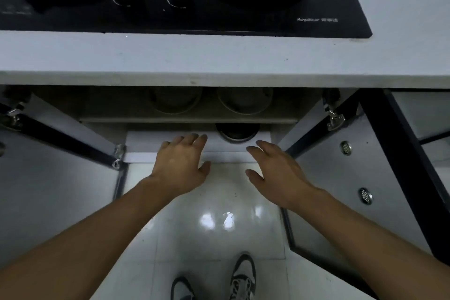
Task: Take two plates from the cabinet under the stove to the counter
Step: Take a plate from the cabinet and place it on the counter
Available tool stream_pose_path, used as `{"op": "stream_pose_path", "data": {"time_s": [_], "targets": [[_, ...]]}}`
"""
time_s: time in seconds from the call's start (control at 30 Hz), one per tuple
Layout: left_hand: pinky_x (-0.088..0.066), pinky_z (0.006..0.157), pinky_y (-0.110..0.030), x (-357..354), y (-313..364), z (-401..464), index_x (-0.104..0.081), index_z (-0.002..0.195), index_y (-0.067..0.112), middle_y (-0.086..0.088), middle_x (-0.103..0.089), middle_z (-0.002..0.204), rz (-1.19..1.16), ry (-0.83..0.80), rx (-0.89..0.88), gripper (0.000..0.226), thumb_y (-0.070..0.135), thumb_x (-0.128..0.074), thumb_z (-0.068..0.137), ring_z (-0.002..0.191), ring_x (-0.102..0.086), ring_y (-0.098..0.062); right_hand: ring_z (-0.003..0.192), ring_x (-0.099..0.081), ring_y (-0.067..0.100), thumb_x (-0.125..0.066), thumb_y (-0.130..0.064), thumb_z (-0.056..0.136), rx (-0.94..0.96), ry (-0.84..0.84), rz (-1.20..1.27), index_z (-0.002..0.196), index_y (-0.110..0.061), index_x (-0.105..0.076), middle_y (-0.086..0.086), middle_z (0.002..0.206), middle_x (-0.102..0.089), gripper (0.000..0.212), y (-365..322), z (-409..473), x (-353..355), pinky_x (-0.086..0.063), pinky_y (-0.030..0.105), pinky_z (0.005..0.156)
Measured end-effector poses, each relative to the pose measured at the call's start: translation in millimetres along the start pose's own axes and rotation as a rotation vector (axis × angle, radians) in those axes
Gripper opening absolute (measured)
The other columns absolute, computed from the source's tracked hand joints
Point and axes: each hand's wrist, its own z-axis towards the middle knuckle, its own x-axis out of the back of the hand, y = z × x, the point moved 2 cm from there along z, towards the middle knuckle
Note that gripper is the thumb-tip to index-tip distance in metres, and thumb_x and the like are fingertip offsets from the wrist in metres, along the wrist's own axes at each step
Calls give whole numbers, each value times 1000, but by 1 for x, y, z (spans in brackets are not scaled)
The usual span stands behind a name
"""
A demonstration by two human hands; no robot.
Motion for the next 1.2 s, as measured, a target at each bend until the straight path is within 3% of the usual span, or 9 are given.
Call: {"op": "stream_pose_path", "data": {"time_s": [0.33,0.47,0.6,0.77,0.83,0.9,0.97,1.07,1.2], "targets": [[-46,78,-36,-55,-10,89,-45,130,17,-9,-57,121,-198,78,15,59,48,-58,82,106,-54,-27,109,-54,31,-60,-26,87,-170,164,199,125,-8,-53,14,121,-55,43,62,76,-42,-46,35,89],[-47,72,-31,-74,-25,125,-54,121,17,-10,-64,111,-316,88,93,53,51,-59,80,95,-60,-27,112,-53,31,-60,-28,87,-238,262,227,129,-10,-53,15,122,-56,46,82,112,-56,-43,32,90],[-50,83,-34,-96,-33,159,-57,122,14,-14,-64,115,-295,67,153,56,54,-53,83,101,-59,-32,114,-56,33,-59,-28,87,-307,374,286,125,-9,-57,18,122,-62,42,104,144,-65,-45,32,91],[-41,99,-37,-108,-32,191,-51,129,10,-20,-52,133,-507,3,196,41,33,-47,96,119,-49,-34,102,-59,34,-56,-18,88,-456,448,377,108,-4,-64,21,109,-67,26,130,177,-74,-31,22,63],[-51,88,-44,-108,-31,201,-57,116,3,-23,-58,124,-882,117,267,28,21,-52,95,106,-58,-37,103,-59,36,-54,-16,90,-527,481,513,106,0,-65,23,111,-65,25,140,188,-78,-36,26,67],[-57,60,-35,-109,-30,208,-57,106,5,-22,-61,118,-1198,166,385,16,16,-52,95,88,-62,-31,87,-62,33,-53,-15,91,-571,496,726,91,-3,-66,24,101,-63,18,146,198,-82,-45,29,66],[-52,43,-26,-114,-29,217,-54,107,5,-19,-60,116,-1314,201,466,16,14,-53,95,86,-61,-30,60,-54,22,-50,-14,93,-597,515,920,72,-16,-55,16,82,-59,21,150,208,-88,-42,22,45],[-52,48,-30,-125,-32,227,-50,120,1,-20,-58,123,-1425,240,525,29,12,-54,94,98,-61,-33,36,-44,13,-48,-13,94,-659,522,1127,68,-13,-49,9,60,-51,27,154,219,-96,-24,12,28],[-55,43,-33,-141,-37,239,-51,122,0,-22,-62,119,-1567,217,577,31,5,-56,92,82,-64,-28,24,-35,7,-45,-9,94,-665,491,1218,64,-12,-47,8,55,-47,30,156,230,-102,-18,11,28]]}}
